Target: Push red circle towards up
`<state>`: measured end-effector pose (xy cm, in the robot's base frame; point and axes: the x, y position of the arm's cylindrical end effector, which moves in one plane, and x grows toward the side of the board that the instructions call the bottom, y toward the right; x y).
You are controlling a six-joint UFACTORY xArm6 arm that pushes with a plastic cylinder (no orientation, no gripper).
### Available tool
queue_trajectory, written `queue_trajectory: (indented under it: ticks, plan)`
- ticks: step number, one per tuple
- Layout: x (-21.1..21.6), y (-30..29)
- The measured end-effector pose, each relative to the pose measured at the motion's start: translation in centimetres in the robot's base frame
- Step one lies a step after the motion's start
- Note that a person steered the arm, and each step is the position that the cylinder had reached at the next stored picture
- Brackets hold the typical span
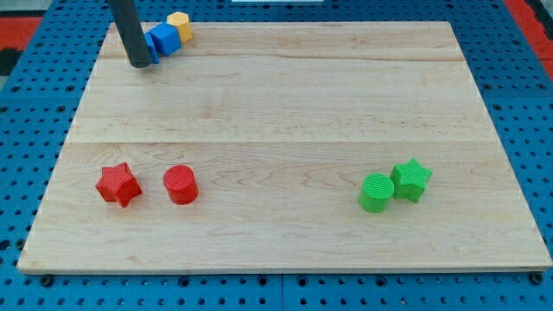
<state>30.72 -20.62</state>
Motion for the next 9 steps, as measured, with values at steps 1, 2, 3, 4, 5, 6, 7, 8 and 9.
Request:
queue_trajectory:
  ticks: [1, 2, 3, 4, 5, 6, 7, 8, 9]
  plan:
    - [3.4, 6.4]
    - [8.5, 13.7]
    - [16.9, 17.7]
    - [24.7, 16.9]
    - [25.2, 12.7]
    - [25.2, 12.4]
    - [25.4, 12.4]
    - [25.4, 11.3]
    - [23.7, 8.3]
